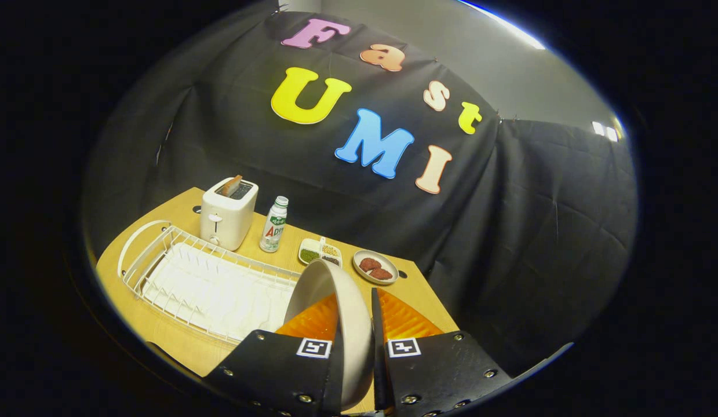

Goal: Take the plate from the dish rack, then take the spoon from the basket and place it into the plate.

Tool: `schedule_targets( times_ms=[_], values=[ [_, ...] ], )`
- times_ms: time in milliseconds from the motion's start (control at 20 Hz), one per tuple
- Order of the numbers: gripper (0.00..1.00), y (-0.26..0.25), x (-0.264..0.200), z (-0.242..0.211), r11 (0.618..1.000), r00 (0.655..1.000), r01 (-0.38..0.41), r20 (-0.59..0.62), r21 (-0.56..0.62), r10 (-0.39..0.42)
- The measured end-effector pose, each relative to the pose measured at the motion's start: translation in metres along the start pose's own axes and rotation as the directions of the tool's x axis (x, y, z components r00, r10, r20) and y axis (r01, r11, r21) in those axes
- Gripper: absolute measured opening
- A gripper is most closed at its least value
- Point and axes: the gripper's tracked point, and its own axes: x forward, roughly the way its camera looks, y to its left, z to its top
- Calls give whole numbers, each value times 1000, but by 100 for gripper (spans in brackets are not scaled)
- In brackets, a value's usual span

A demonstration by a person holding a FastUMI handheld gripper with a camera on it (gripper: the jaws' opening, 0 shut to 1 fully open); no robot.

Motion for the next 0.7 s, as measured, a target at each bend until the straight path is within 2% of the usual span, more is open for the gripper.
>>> schedule_targets(
  times_ms=[400,700],
  values=[
    [21,2,-12,-85,985,986,-90,-126,146,109],
    [21,12,-1,-144,934,957,-122,-209,336,200]
  ],
)
